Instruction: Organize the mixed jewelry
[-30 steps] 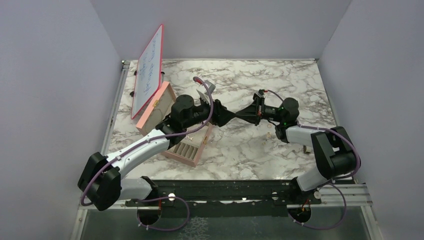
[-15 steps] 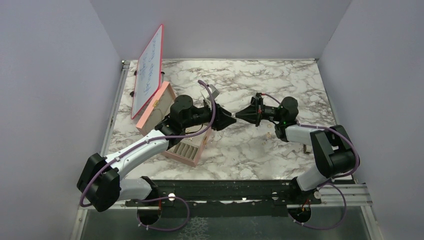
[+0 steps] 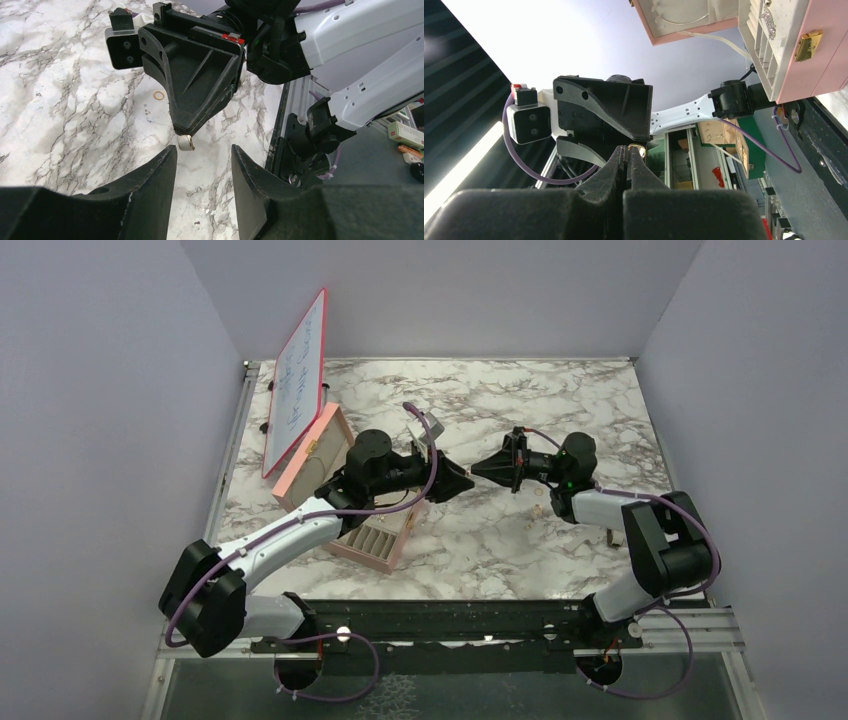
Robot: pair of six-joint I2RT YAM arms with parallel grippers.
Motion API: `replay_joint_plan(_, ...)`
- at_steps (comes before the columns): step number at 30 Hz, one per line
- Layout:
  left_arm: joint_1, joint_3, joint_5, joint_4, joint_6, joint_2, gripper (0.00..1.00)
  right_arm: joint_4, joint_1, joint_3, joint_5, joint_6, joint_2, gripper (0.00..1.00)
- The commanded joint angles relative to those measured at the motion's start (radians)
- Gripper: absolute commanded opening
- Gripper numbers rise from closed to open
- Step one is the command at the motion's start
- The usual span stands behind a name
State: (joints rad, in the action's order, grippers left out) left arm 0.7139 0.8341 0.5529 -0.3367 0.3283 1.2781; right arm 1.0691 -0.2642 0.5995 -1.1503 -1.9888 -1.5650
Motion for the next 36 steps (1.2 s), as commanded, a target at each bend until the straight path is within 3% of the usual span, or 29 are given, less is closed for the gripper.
replay_joint_plan(1, 0.006, 0.031, -0.018, -0.033, -0.017, 0.003, 0.48, -0.003, 0.005, 0.004, -0.013, 0.015, 0.033, 0.01)
replay_joint_plan(4, 0.008, 0.032, -0.031, -0.034, -0.018, 0.0, 0.53, -0.003, 0.005, 0.0, -0.012, 0.015, 0.035, 0.01)
replay_joint_plan(8, 0.009, 0.039, -0.045, -0.036, -0.013, 0.004, 0.53, -0.004, 0.004, 0.0, -0.014, 0.015, 0.039, 0.01)
replay_joint_plan(23, 0.015, 0.042, -0.032, -0.058, 0.008, 0.02, 0.22, -0.003, 0.005, -0.003, -0.012, 0.012, 0.04, 0.01)
replay_joint_plan(27, 0.015, 0.039, -0.095, -0.058, 0.014, 0.012, 0.05, 0.001, 0.005, -0.007, -0.01, 0.012, 0.04, 0.01)
replay_joint_plan(33, 0.015, 0.038, -0.122, -0.043, 0.019, -0.001, 0.0, 0.024, 0.005, -0.014, 0.013, 0.025, 0.041, 0.01)
replay_joint_plan(36, 0.015, 0.076, -0.164, 0.04, 0.023, 0.002, 0.0, -0.002, 0.005, -0.006, 0.023, 0.06, 0.042, 0.25)
